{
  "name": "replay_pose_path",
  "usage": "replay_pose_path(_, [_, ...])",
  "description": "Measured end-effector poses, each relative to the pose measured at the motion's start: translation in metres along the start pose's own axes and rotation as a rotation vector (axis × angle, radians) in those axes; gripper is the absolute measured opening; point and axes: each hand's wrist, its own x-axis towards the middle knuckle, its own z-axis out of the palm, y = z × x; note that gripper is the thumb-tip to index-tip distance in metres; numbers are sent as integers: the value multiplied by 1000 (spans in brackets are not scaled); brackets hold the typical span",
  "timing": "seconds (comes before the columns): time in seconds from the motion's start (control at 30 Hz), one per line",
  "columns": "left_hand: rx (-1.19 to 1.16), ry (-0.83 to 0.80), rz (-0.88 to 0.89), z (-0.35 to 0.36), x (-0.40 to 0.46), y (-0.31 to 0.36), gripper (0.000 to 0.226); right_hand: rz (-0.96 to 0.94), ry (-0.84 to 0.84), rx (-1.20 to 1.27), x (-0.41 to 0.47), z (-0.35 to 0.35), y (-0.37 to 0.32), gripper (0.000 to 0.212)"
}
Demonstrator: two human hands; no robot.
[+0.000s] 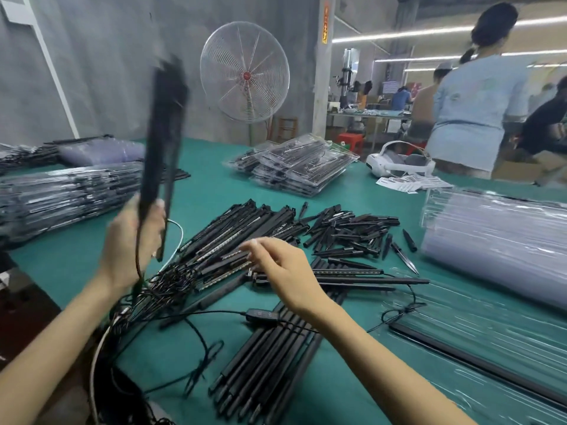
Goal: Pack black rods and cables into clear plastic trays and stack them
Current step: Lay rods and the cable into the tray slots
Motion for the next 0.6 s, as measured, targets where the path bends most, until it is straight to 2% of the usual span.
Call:
replay_pose_path(0.07, [-195,7,31,-4,12,30,22,92,-37,3,3,2,1,30])
replay_pose_path(0.2, [-336,-123,24,6,21,86,29,79,-216,256,4,9,-12,74])
replay_pose_path(0.27, [-358,-247,19,16,13,106,28,95,-348,487,5,16,-30,76])
replay_pose_path(0.33, [-229,-318,19,28,8,118,27,149,-442,750,5,20,-51,61])
replay_pose_path(0.37, [-94,-342,-1,35,9,118,22,148,-431,829,4,21,-58,68])
replay_pose_path(0.43, [388,-396,41,44,13,110,12,121,-348,909,3,20,-61,104])
replay_pose_path(0.47, [490,-417,110,43,6,99,12,119,-285,934,1,18,-60,113])
replay_pose_path(0.5, [486,-446,165,45,3,98,17,115,-210,963,-3,14,-58,107])
replay_pose_path(0.53, [347,-482,213,47,2,100,25,121,-143,1025,-6,11,-56,86])
replay_pose_path(0.6, [-57,-509,34,37,-2,107,38,197,-25,1225,-9,3,-53,31])
